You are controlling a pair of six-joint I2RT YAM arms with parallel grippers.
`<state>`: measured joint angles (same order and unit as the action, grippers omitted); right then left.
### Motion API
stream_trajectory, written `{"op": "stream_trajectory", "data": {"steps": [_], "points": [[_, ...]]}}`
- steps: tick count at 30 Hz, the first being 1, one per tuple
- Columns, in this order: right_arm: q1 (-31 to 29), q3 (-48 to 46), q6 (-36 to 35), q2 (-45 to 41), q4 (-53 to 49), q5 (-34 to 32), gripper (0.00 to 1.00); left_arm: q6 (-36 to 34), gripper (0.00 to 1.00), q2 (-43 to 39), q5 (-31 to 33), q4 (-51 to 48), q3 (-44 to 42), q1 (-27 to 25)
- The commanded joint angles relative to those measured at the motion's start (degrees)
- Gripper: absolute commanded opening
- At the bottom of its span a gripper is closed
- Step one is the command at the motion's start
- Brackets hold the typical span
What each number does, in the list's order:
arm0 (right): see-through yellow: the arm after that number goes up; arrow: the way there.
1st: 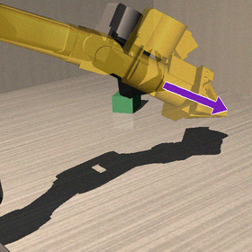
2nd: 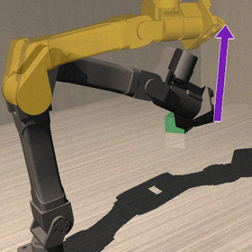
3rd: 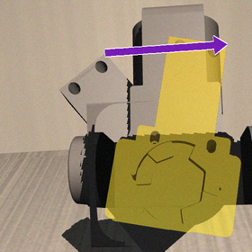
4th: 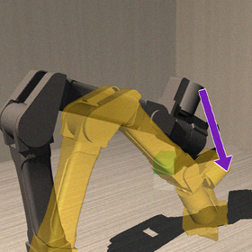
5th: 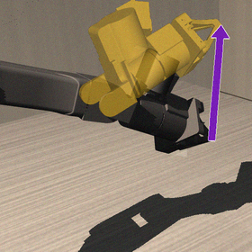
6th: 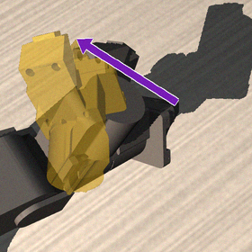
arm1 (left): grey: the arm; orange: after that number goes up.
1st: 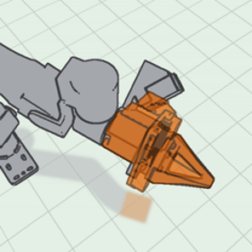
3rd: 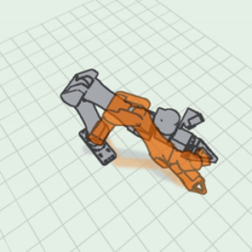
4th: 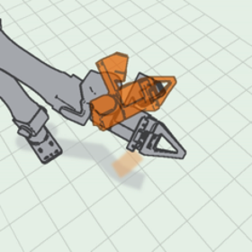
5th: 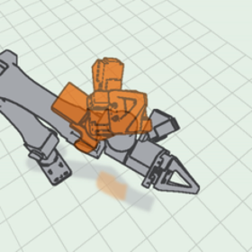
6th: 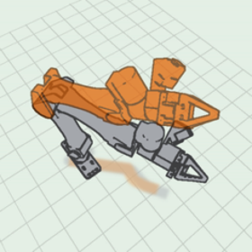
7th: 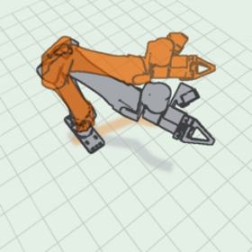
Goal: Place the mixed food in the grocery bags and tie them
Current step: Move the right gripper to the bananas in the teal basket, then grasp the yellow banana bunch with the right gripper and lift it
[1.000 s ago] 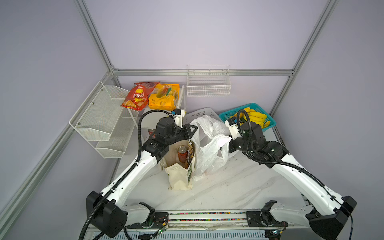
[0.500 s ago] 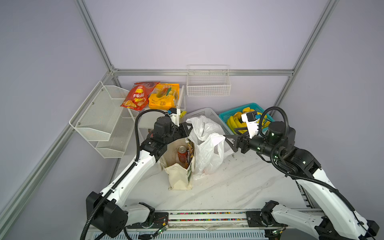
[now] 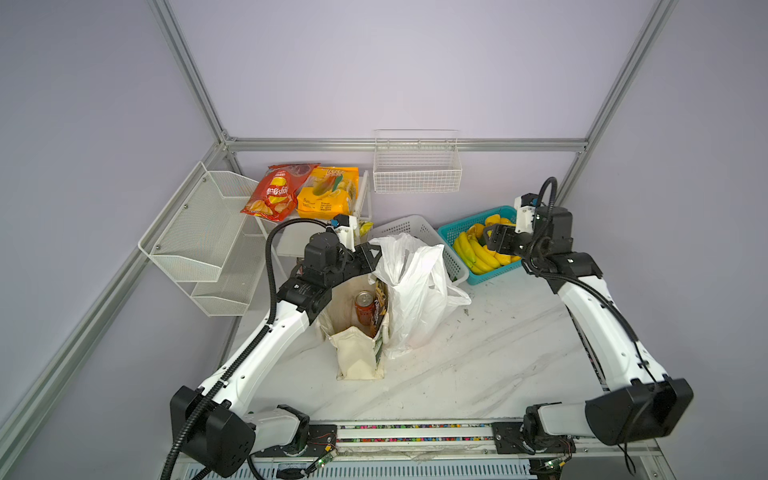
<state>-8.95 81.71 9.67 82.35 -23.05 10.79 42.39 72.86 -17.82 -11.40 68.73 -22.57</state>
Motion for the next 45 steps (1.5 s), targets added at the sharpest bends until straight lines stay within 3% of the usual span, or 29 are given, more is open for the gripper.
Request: {"op": "stream_trajectory", "data": {"steps": [1, 9, 18, 27, 38, 45], "points": [[-0.16, 0.94, -0.03, 5.15, 5.22, -4.34, 0.75, 0.06, 0.0, -1.69, -1.14, 2.79, -1.76, 0.48], [-0.26, 10.72, -6.1, 26.58, 4.29, -7.98, 0.7, 0.05, 0.0, -1.54, -1.96, 2.78, -1.76, 0.68], [-0.27, 20.99, -9.41, 39.27, 1.72, -6.94, 0.6, -0.19, 0.0, -1.09, -2.26, 2.87, -1.23, 0.68], [-0.35, 24.25, -9.67, 43.73, 1.66, -2.62, 0.51, -0.38, 0.0, -1.39, -2.36, 2.79, -1.32, 0.68], [-0.37, 28.03, -10.56, 48.67, -1.45, -2.87, 0.51, -0.2, 0.0, -1.27, -3.23, 3.18, -1.32, 0.68], [-0.41, 28.03, -10.99, 46.47, -1.31, -2.75, 0.38, -0.12, 0.0, -1.09, -3.45, 3.4, -1.45, 0.68]]}}
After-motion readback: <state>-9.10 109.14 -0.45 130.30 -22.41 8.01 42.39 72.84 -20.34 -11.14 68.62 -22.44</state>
